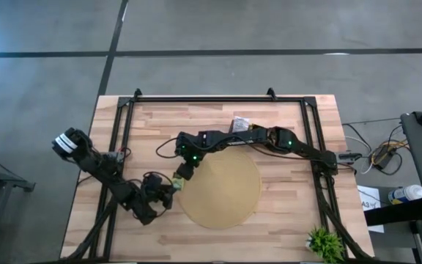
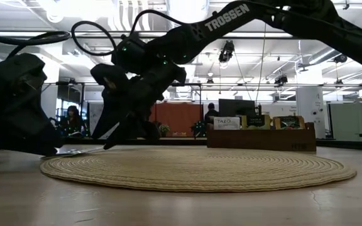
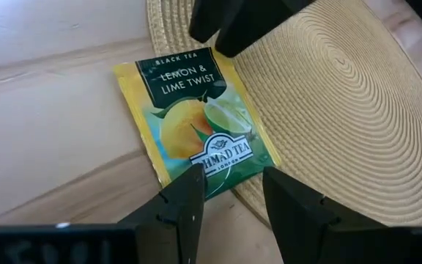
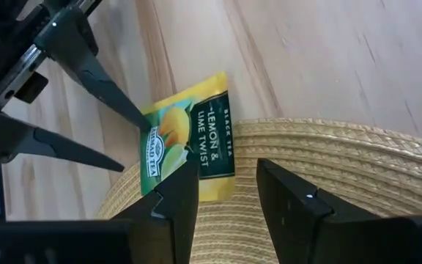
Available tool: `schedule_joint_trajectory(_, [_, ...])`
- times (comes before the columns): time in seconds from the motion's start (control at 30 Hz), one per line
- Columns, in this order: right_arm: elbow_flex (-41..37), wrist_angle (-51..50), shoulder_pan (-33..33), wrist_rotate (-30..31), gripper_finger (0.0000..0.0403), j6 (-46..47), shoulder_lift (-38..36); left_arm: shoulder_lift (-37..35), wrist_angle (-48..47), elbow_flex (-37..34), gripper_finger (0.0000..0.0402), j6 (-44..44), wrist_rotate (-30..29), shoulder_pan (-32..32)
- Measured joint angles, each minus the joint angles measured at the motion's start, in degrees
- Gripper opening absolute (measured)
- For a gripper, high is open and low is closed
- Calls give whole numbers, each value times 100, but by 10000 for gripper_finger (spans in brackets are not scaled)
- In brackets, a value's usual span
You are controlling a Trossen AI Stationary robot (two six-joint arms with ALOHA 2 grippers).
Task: Pick & Place Tea
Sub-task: Put the lemon tea bag into the middle section of the wooden organizer
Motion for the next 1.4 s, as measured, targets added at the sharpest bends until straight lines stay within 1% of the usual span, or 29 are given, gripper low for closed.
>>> schedule_joint_trajectory(0.27, [-50, -288, 4, -341, 137, 81, 19, 11, 7, -7, 145, 185, -146, 308])
schedule_joint_trajectory(0.4, [-55, -233, 4, -321, 135, 130, 22, 16, 264, -15, 145, 503, -135, 429])
schedule_joint_trajectory(0.57, [-55, -238, -19, -124, 128, 175, 22, 13, 664, -13, 145, 1028, 157, 463])
schedule_joint_trajectory(0.8, [-52, -436, -60, -45, 130, 99, -10, 3, 703, -109, 145, 1013, 237, 462])
schedule_joint_trajectory(1.0, [14, -364, -104, 55, 125, -20, -9, 3, 692, -183, 145, 1020, 272, 461])
schedule_joint_trajectory(1.4, [-12, -213, -46, -10, 125, 0, 35, 7, 705, -190, 145, 1594, 322, 528])
